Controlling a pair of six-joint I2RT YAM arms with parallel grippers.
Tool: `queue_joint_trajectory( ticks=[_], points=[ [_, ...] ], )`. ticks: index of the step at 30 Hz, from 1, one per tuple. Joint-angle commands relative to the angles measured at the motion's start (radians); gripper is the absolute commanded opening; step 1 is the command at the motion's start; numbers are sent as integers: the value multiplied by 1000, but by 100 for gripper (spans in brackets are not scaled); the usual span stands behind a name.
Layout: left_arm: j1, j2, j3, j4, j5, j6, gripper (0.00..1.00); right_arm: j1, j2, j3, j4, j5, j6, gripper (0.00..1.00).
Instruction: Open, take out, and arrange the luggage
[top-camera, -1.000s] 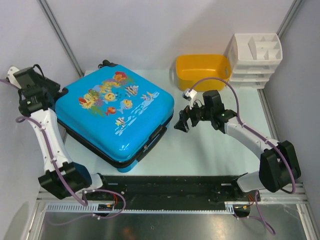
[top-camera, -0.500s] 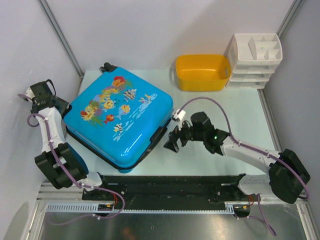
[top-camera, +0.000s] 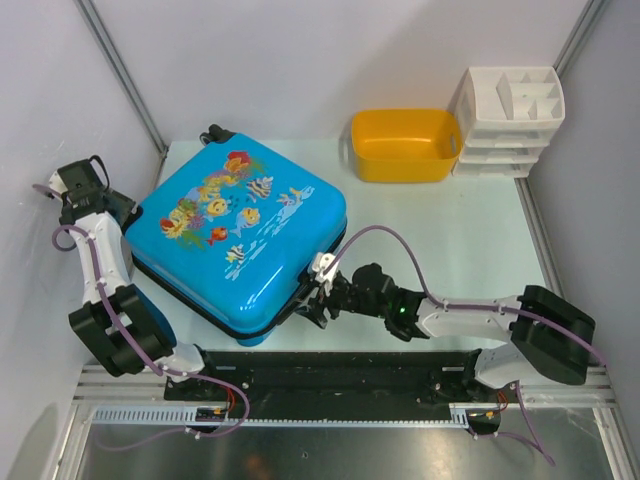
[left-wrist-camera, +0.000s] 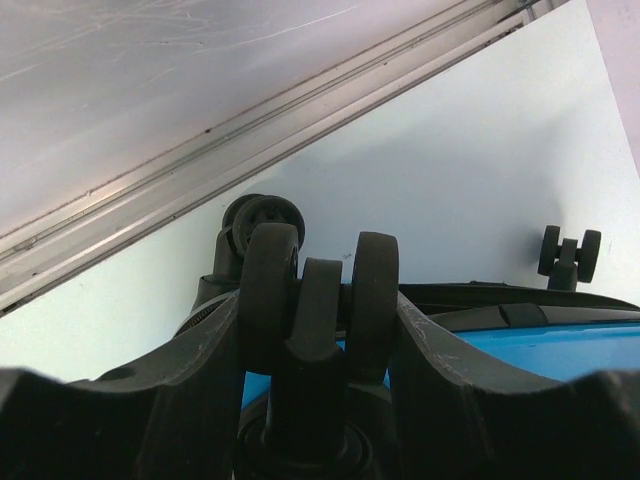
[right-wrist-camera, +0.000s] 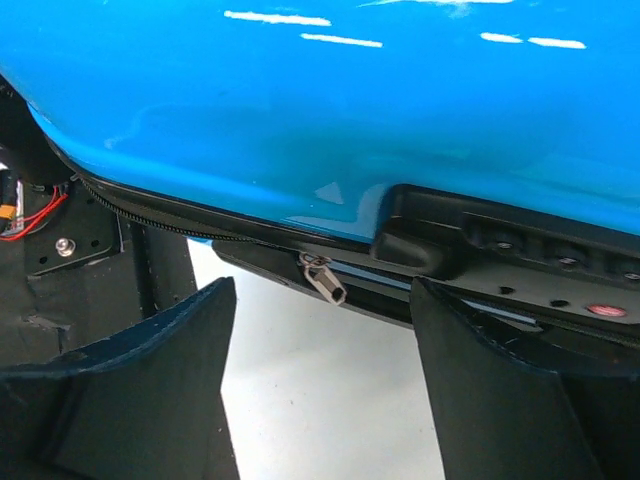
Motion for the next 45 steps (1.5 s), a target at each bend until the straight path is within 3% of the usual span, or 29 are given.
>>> queue_joint_trajectory(
  ticks=[1,12,18,19,25,34,36,41,45],
  points=[
    [-16,-18,38,44,81,-31,0,35,62,-12,175,58,-98,73],
    [-12,-15,35,57,97,-40,0,35,174,-11,299,89,-139,58],
    [-4,-15,24,61,98,-43,0,35,200,-11,292,131,-112,41],
    [-4,-13,22,63,100,-43,0,38,197,-9,276,137,-105,35],
    [1,-15,24,64,103,-43,0,88,146,-12,174,221,-66,35],
    [7,-26,4,69,108,-46,0,67,186,-6,261,236,-81,34],
    [8,-27,1,70,108,-43,0,56,186,-4,261,233,-76,29],
    [14,-19,2,75,106,-43,0,49,172,-6,239,197,-67,1],
    [14,-16,1,77,109,-46,0,61,152,-6,206,198,-73,0]
  ],
)
